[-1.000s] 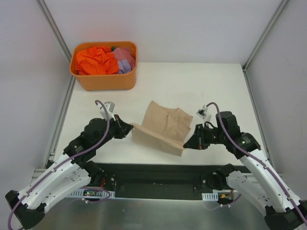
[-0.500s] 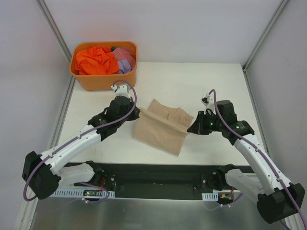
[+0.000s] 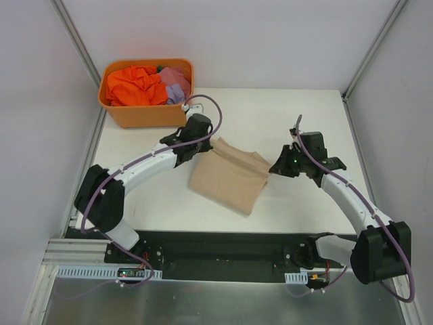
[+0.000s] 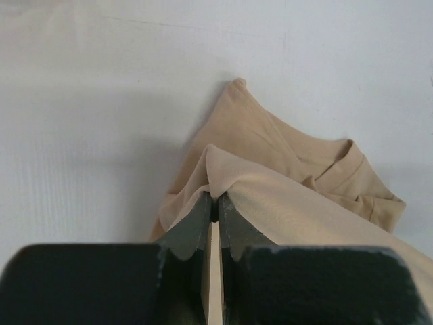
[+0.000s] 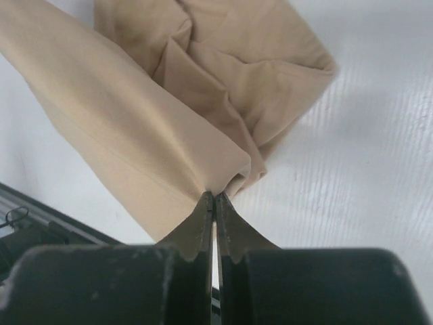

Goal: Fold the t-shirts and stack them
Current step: Fold the long partially folded tshirt into a neat square

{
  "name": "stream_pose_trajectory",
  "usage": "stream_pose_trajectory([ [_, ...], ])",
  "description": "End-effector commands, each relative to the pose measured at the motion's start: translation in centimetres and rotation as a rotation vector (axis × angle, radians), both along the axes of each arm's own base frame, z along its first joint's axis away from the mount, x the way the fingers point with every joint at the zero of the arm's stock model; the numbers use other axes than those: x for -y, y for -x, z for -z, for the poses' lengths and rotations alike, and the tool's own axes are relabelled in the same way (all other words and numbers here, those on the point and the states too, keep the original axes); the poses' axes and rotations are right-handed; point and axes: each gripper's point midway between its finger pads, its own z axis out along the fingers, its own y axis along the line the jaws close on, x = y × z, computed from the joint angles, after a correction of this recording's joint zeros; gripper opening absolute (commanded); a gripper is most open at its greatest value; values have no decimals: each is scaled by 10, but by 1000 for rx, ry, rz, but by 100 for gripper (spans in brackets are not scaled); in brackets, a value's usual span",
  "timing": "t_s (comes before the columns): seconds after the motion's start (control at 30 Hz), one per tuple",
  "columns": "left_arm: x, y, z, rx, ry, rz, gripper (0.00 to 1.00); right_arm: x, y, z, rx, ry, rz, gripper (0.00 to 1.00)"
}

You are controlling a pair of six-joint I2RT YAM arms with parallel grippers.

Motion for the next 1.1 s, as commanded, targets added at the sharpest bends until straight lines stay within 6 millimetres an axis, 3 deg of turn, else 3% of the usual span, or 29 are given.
stream_pose_trajectory([
  [0.0,-6,-39,-4,31,-33,-36,0,23,-22,17,1,77,118,1],
  [0.17,7,-55,20,-34,-20,5,0,31,-32,41,-70,106,159,2],
  [0.27,10,-62,33,-60,-33,4,2,34,-44,51,-79,114,170,16],
  [0.33,11,-68,36,-63,-40,9,28,34,-54,53,-83,116,170,24],
  [0.4,19,-71,29,-62,-30,47,68,31,-64,46,-78,104,152,38],
  [0.43,24,-72,25,-63,-21,68,75,30,-66,42,-76,100,148,44],
  [0.5,34,-67,14,-64,17,124,99,23,-65,28,-46,66,119,56],
  [0.6,39,-54,-3,-57,66,170,99,7,-51,8,7,-4,45,92],
  [0.63,39,-47,-6,-63,84,182,99,0,-43,0,27,-39,10,99],
  [0.8,55,0,-20,-114,230,338,99,-59,13,-33,88,-289,-260,96],
  [0.9,74,15,-13,-161,324,436,99,-97,47,-44,94,-395,-437,96],
  [0.97,83,17,-1,-215,346,463,99,-111,60,-36,50,-418,-482,96],
  [1.07,93,0,17,-241,336,459,99,-118,54,-10,-8,-385,-462,96],
])
